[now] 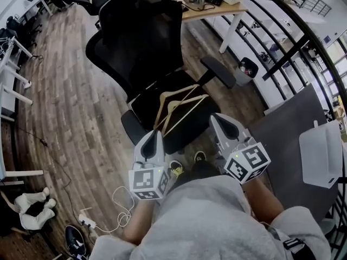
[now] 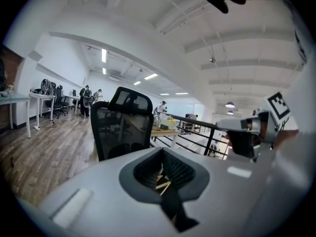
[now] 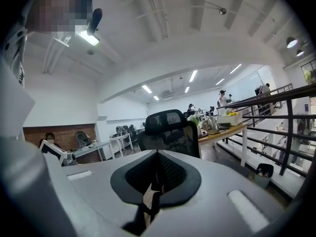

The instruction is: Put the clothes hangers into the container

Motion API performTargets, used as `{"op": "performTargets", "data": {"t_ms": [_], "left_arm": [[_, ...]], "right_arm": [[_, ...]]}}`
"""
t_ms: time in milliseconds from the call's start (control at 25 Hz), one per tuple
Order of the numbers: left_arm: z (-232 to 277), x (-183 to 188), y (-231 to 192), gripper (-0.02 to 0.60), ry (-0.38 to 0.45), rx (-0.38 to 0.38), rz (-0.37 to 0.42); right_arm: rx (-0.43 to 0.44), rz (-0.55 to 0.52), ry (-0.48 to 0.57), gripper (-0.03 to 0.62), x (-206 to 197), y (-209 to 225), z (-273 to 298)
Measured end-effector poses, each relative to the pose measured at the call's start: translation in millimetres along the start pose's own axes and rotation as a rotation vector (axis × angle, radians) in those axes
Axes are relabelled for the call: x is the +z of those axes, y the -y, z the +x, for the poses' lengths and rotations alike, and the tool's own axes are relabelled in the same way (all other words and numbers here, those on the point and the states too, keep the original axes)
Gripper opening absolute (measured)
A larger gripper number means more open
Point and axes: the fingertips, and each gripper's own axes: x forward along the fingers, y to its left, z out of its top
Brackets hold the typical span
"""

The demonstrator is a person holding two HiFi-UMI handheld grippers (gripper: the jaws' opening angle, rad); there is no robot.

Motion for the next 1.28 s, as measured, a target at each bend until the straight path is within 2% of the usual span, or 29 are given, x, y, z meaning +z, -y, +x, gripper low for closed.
{"op": "performTargets", "data": {"t_ms": [400,640,920,1080,1280], "left_arm": [[19,4,-12,0.012,0.006,0.022,-0.01],[55,4,-17,0.012,-0.029,0.038,-0.008],[108,-13,-25,0.012,-0.127,0.067,0.001],[146,-34,-37,0.015,-0.206,0.128,0.026],[192,-67,-57,0.055,-0.298,0.176,0.03]], "right_arm": [[0.022,-0.009,-0.022,0.0,-2,7,27],[0.045,-0.012,-0.038,-0.002,2,29,59],[0.069,0.028,-0.084,-0.002,-13,66,100],[0.077,0.057,-0.122,-0.002,-27,92,123],[0.088,0.098,-0.168,-0.002,-49,117,151]]}}
